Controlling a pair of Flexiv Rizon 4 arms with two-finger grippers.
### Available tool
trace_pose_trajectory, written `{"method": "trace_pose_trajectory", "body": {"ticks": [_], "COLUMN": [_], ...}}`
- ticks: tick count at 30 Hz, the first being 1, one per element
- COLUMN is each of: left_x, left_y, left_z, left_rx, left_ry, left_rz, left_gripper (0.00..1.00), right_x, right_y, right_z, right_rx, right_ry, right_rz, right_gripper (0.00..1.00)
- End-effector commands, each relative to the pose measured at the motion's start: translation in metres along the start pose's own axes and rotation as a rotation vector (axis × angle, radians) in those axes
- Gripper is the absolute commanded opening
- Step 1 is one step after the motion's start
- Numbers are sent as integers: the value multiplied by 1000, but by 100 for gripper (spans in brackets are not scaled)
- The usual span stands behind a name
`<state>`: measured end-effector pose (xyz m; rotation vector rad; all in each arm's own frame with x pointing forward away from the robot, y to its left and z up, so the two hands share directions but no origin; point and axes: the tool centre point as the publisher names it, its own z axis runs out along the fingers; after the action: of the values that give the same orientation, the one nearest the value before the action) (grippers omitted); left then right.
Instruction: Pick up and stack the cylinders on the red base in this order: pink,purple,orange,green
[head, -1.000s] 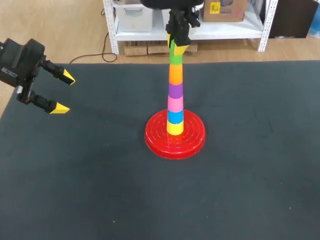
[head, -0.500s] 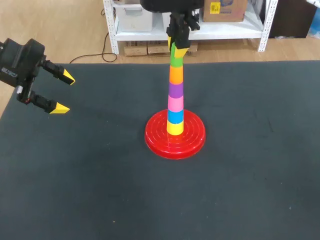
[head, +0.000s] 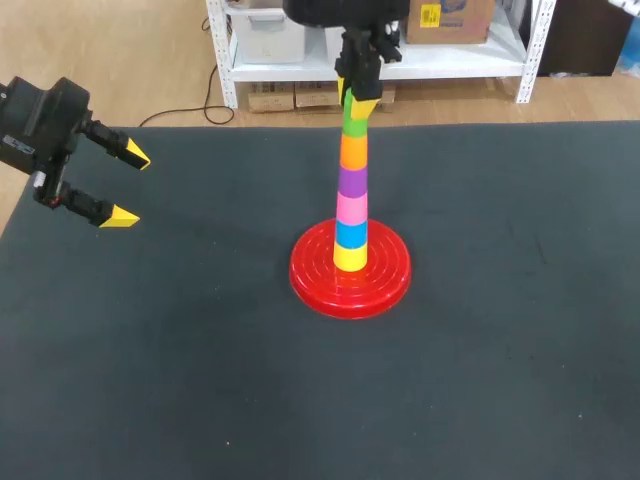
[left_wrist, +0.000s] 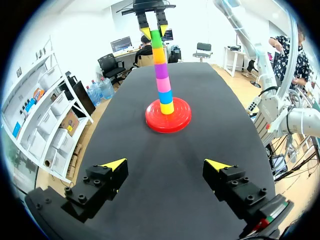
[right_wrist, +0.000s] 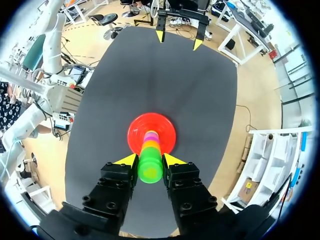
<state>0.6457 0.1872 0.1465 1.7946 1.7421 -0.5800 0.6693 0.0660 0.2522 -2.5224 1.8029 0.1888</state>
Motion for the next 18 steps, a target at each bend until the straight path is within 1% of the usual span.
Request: {"method": "trace_pose_trajectory", "body": {"ticks": [1, 11, 18], "left_x": [1, 1, 1], "left_y": [0, 0, 0], "left_z": [0, 0, 0], "left_rx": [-2, -2, -2], "left_ry": [-1, -1, -1], "left_rz": [1, 1, 1], "left_gripper": [100, 100, 100], "right_x": [-1, -2, -2], "right_y": [-1, -1, -1], "right_z": [9, 11, 11], "right_rx": [-9, -9, 4], "right_ry": [5, 25, 17], "right_rz": [-4, -14, -6], "right_gripper": [0, 0, 0]}}
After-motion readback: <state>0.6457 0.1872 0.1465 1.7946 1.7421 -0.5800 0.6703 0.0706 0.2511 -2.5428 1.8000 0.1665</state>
